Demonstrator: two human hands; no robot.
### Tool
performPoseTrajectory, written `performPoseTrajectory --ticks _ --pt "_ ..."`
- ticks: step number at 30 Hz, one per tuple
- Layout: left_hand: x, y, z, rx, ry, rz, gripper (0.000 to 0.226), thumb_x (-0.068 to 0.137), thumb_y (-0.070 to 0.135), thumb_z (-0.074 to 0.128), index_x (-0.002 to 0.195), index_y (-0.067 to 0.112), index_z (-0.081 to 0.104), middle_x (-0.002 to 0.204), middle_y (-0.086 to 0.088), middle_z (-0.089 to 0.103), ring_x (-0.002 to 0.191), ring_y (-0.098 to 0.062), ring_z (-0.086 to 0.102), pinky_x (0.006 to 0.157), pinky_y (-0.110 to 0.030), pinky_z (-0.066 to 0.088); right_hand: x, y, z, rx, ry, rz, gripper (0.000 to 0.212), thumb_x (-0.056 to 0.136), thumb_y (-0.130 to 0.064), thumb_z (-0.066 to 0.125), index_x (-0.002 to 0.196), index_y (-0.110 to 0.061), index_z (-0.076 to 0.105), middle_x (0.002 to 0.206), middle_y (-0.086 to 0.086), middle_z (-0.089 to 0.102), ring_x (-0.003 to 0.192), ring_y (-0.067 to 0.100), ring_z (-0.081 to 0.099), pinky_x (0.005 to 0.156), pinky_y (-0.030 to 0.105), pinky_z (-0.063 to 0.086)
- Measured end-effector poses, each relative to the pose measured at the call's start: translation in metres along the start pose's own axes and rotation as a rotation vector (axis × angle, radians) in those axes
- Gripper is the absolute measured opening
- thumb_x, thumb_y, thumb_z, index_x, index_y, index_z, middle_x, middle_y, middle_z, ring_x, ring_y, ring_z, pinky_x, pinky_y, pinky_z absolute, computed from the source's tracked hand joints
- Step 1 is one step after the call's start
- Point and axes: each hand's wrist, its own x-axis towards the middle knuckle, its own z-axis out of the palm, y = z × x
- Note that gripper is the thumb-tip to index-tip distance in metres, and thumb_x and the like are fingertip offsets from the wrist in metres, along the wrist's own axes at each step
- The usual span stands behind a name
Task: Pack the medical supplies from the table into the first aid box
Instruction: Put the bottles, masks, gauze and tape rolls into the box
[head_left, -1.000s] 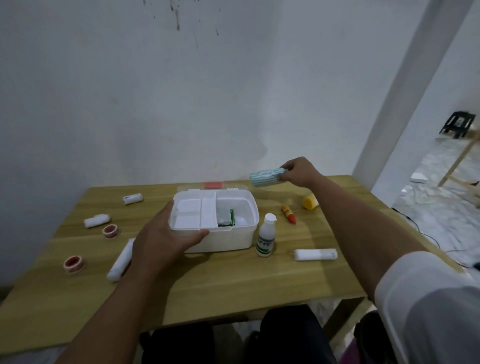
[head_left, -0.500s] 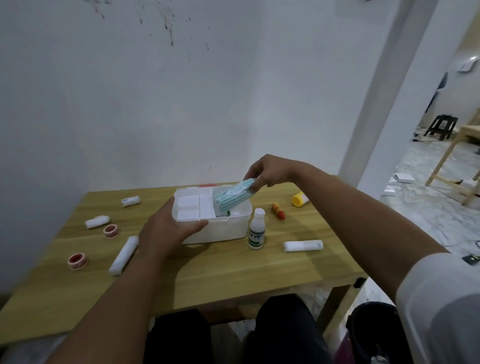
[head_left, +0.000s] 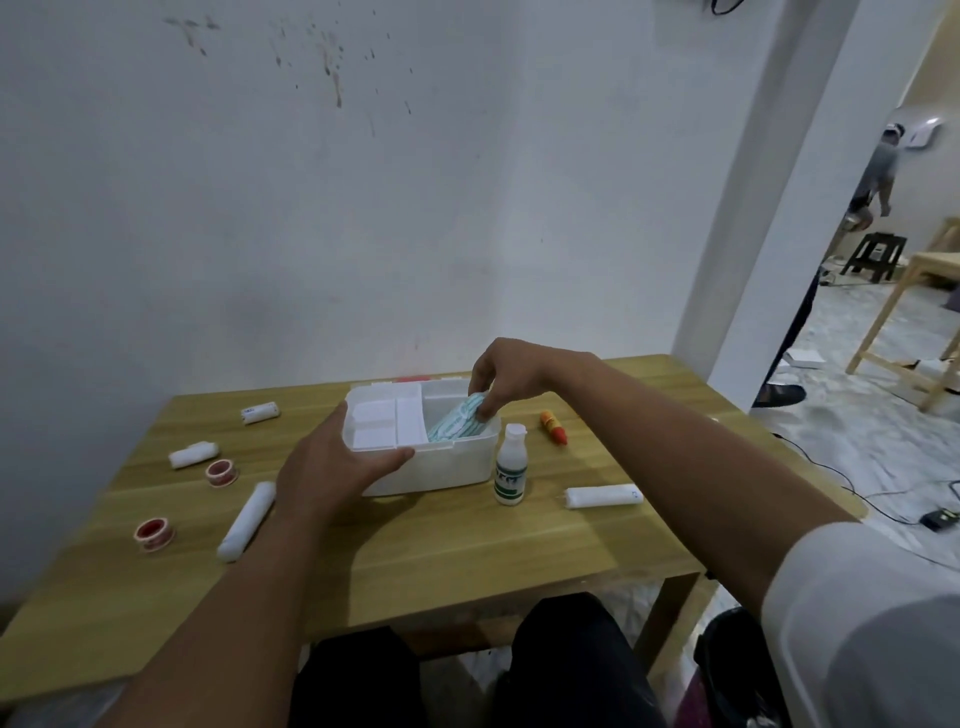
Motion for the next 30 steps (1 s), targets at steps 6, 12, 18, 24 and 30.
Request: performPoseTrajectory --ticks 6,12,18,24,30 --pt "-0.001 0.002 0.001 -0.005 0.008 -0.004 0.108 0.064 0.075 0.08 0.154 0.03 0.04 0.15 0.001 0.055 0.133 -0.027 0.052 0.09 -0.041 0.051 0.005 -0.011 0.018 -0.115 0.053 -0.037 0.037 0.073 -0.043 0.089 0.107 -0.032 0.078 0.107 -0.015 0.075 0.105 0.011 0.066 0.093 0.042 0.041" --pt "0.001 0.0 0.001 0.007 -0.018 0.004 0.105 0.064 0.077 0.078 0.152 0.034 0.04 0.148 0.001 0.056 0.13 -0.026 0.054 0.083 -0.036 0.05 0.014 -0.022 0.035 -0.006 0.001 -0.111 0.037 0.079 -0.022 0.088 0.114 -0.016 0.08 0.109 -0.001 0.078 0.098 0.015 0.071 0.08 0.024 0.056" --pt "0.001 0.0 0.001 0.017 -0.009 -0.006 0.108 0.063 0.078 0.078 0.153 0.033 0.039 0.149 0.0 0.055 0.131 -0.027 0.053 0.089 -0.041 0.052 0.023 -0.02 0.047 0.066 -0.009 -0.072 0.027 0.079 -0.021 0.088 0.105 -0.015 0.082 0.1 -0.003 0.079 0.094 0.019 0.075 0.088 0.038 0.063" --pt "-0.001 0.001 -0.002 -0.001 0.002 0.02 0.101 0.063 0.077 0.078 0.149 0.037 0.042 0.143 0.004 0.06 0.125 -0.023 0.057 0.077 -0.033 0.048 0.029 -0.026 0.056 0.095 -0.012 -0.079 0.028 0.08 -0.017 0.086 0.107 -0.014 0.079 0.099 -0.004 0.075 0.092 0.014 0.07 0.079 0.026 0.059" --pt "-0.004 0.007 -0.003 0.01 0.017 0.013 0.102 0.067 0.07 0.082 0.152 0.031 0.042 0.146 0.001 0.058 0.129 -0.026 0.054 0.082 -0.034 0.045 0.04 -0.036 0.061 0.067 -0.011 -0.083 0.016 0.078 -0.014 0.086 0.092 -0.012 0.079 0.084 -0.005 0.071 0.077 0.011 0.064 0.079 0.032 0.059"
